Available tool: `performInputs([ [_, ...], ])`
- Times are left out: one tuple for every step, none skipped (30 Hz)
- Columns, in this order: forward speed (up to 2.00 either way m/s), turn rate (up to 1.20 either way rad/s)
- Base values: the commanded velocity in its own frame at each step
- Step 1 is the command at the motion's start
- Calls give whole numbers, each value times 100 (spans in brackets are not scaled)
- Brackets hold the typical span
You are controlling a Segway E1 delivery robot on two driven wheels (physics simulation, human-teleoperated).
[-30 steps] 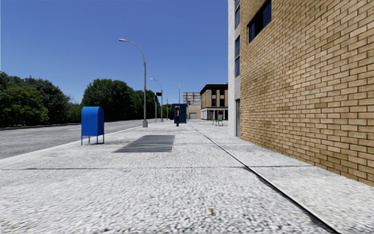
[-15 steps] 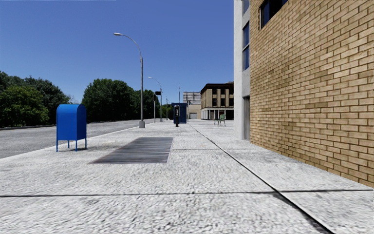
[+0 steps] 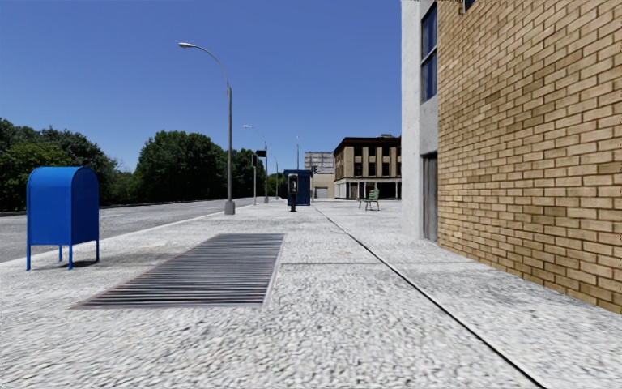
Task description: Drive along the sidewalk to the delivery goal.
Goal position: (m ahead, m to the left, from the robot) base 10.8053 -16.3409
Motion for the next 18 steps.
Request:
performInputs([
  [200, 0],
  [200, 0],
  [200, 0],
  [200, 0],
  [200, 0],
  [200, 0],
  [200, 0],
  [200, 0],
  [200, 0],
  [200, 0],
  [200, 0],
  [200, 0],
  [200, 0],
  [200, 0],
  [200, 0],
  [200, 0],
  [200, 0],
  [200, 0],
])
